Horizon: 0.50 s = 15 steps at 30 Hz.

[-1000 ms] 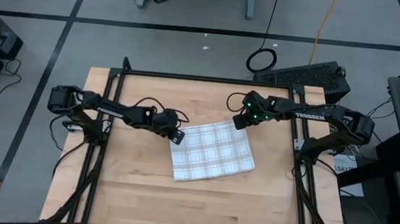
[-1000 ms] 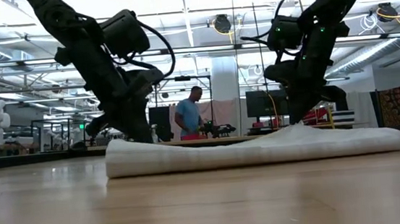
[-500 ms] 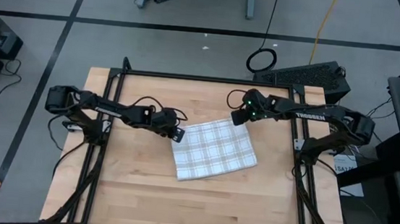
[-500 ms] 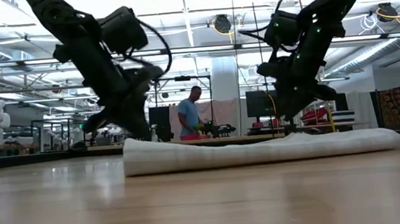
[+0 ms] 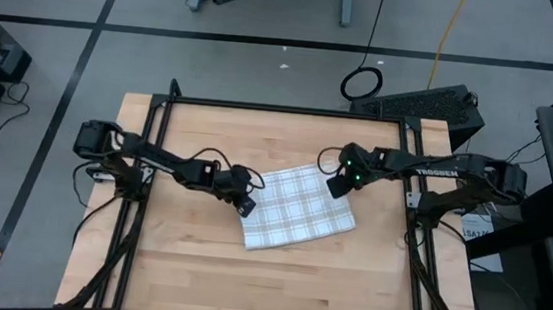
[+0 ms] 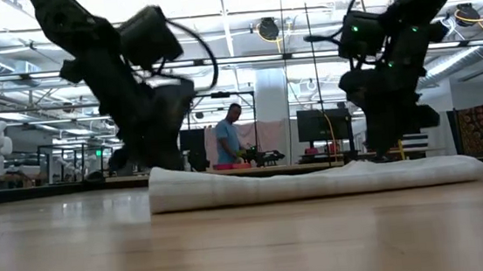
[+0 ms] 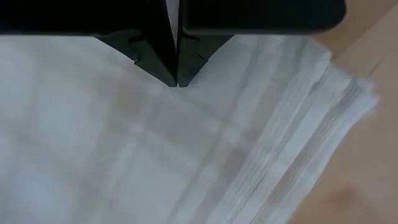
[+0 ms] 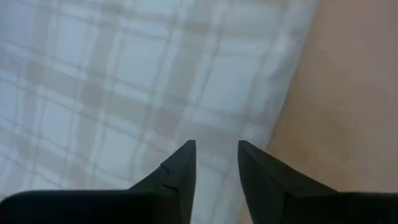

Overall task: Roll towel
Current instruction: Roll the white towel

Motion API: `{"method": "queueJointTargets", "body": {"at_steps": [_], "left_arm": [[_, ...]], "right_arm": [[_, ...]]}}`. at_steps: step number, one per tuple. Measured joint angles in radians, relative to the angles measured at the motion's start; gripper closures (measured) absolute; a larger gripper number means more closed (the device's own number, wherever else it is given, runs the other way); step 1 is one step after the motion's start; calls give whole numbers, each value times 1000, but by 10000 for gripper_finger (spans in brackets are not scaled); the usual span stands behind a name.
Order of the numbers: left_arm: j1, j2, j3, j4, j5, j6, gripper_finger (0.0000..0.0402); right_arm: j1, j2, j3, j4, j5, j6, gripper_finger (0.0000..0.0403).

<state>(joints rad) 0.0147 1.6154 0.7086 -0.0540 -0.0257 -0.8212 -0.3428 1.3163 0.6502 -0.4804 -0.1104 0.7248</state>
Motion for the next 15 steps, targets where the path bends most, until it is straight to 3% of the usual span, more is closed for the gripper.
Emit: {"method": "queueJointTargets", "body": {"at_steps": [7, 15], "left_arm": [[34, 33, 3, -22, 28, 1, 384], [40, -171, -2, -104, 41, 26, 384]], "right_arm": [[114, -29, -21, 68, -22, 173, 353], [281, -52, -19, 89, 87, 388, 396]]}}
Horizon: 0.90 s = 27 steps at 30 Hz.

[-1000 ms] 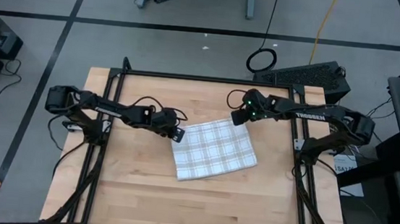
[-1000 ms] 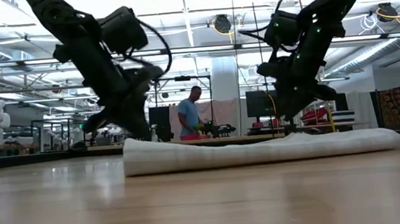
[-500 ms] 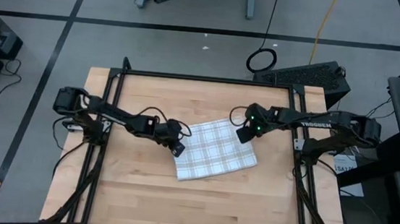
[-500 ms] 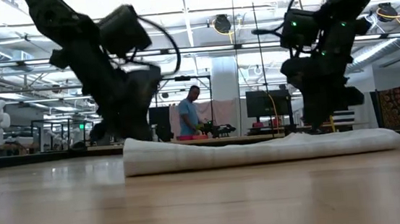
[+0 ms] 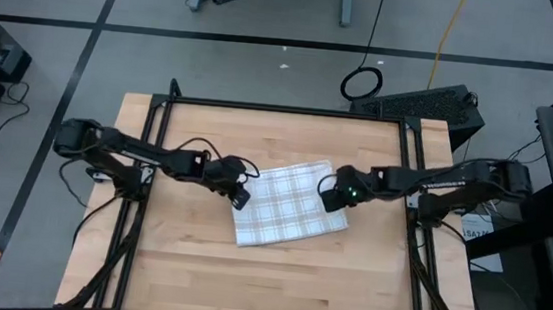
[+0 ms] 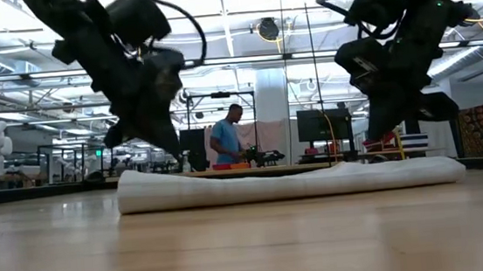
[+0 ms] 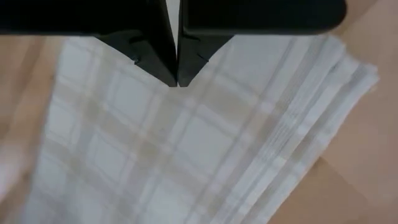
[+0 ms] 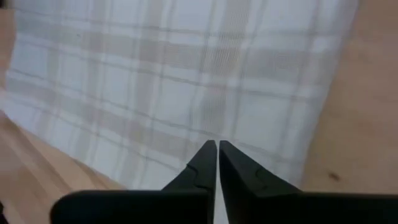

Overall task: Roll towel
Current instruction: Roll the white towel

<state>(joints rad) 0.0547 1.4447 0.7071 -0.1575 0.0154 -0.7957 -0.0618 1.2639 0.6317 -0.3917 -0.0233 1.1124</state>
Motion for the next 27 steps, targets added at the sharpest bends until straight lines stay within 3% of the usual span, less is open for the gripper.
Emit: {"method": "queueJointTargets", "body": {"at_steps": [6, 15, 22, 27], "left_arm": [[-61, -55, 1, -14, 32, 57, 384], [-179, -19, 0, 21, 35, 119, 384], [-208, 80, 0, 8, 41, 268, 384], [-186, 147, 5, -87, 32, 374, 384]], "right_arm": [[77, 77, 0, 50, 78, 146, 400], [124, 241, 2, 128, 50, 317, 402], [230, 272, 2, 231, 68, 514, 402], [324, 273, -1, 307, 107, 658, 403]]}}
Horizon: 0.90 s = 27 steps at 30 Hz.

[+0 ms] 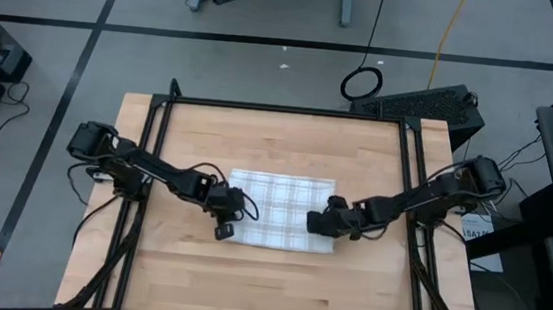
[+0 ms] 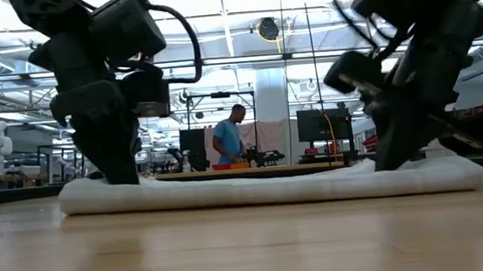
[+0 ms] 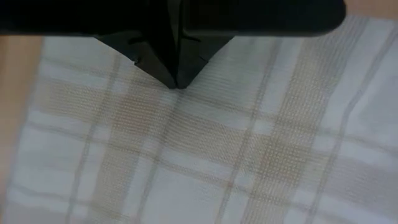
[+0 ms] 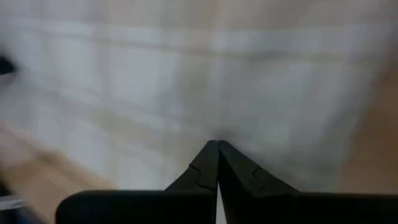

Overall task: Roll towel
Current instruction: Roll the white towel

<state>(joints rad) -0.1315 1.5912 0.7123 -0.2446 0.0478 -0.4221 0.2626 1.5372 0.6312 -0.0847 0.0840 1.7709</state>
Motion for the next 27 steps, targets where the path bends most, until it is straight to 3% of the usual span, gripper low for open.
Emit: {"method": "queueJointTargets", "body": {"at_steps": [4, 7, 12, 15, 17, 21, 27], "left_arm": [[26, 10, 0, -27, -31, 113, 384], [55, -24, -2, -49, -46, 168, 384], [104, -121, 55, -198, -64, 78, 384], [107, -188, 61, -227, -41, -61, 384], [91, -216, 67, -160, -23, -164, 384], [24, -230, 67, -64, -7, -278, 384], [-68, -126, 63, -40, -153, -271, 384]], "right_arm": [[60, -11, 24, 60, 119, 41, 403], [67, -22, 67, 53, 146, -19, 403], [12, -63, 117, -56, 141, -207, 403], [-67, -93, 159, -212, 96, -343, 403], [-134, -111, 178, -299, 66, -473, 403], [-262, -111, 185, -339, -22, -736, 403], [-382, -36, 180, -355, -154, -954, 403]]}}
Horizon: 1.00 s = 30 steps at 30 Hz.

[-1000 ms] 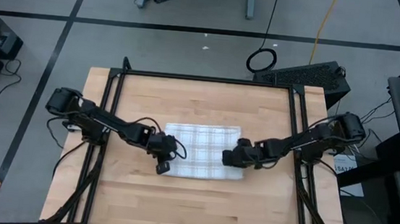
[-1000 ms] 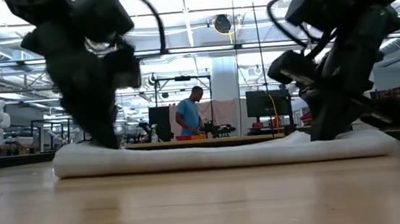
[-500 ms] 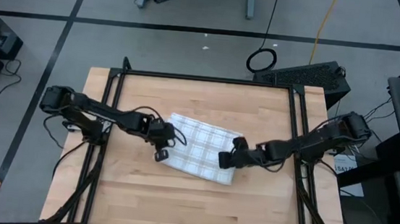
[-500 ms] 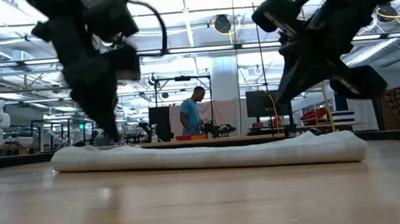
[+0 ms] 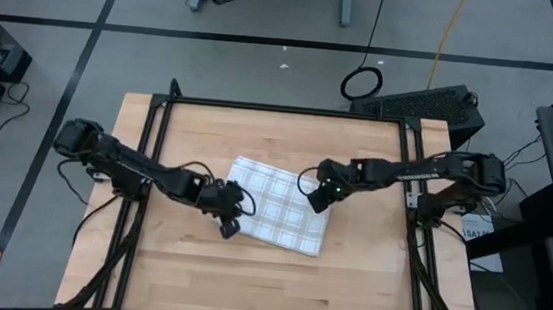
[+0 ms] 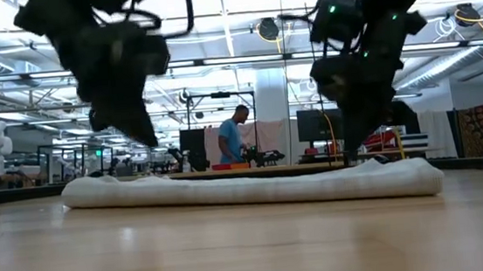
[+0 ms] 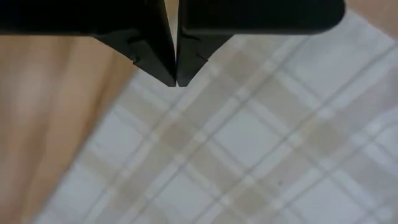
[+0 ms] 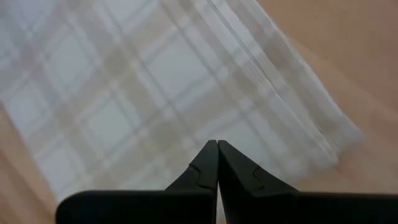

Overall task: Roll towel
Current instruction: Roll the white towel

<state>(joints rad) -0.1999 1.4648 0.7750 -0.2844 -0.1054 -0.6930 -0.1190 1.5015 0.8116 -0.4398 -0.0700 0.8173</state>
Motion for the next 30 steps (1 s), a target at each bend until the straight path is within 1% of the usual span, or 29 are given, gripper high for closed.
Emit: {"method": "queueJointTargets", "body": {"at_steps": [3, 7, 11, 15, 20, 24, 30], "left_arm": [[-6, 90, 2, 44, 1, 1, 384], [-3, 192, 4, 78, 38, -6, 384], [8, 239, 8, 84, 31, -1, 384], [37, 241, 7, 72, -6, 84, 384], [103, 232, 5, 62, -35, 207, 384], [164, 229, 5, 71, -41, 256, 384], [243, 234, 13, 164, -44, 354, 384]], "right_arm": [[-14, 31, -1, -29, -9, -15, 403], [-6, 48, -1, -65, 10, 28, 403], [26, 55, -2, -110, 20, 114, 403], [87, 84, -1, -117, 16, 227, 403], [210, 108, 0, -42, -4, 442, 403], [324, 132, 0, 60, -1, 655, 403], [466, 209, 2, 296, 87, 939, 403]]}}
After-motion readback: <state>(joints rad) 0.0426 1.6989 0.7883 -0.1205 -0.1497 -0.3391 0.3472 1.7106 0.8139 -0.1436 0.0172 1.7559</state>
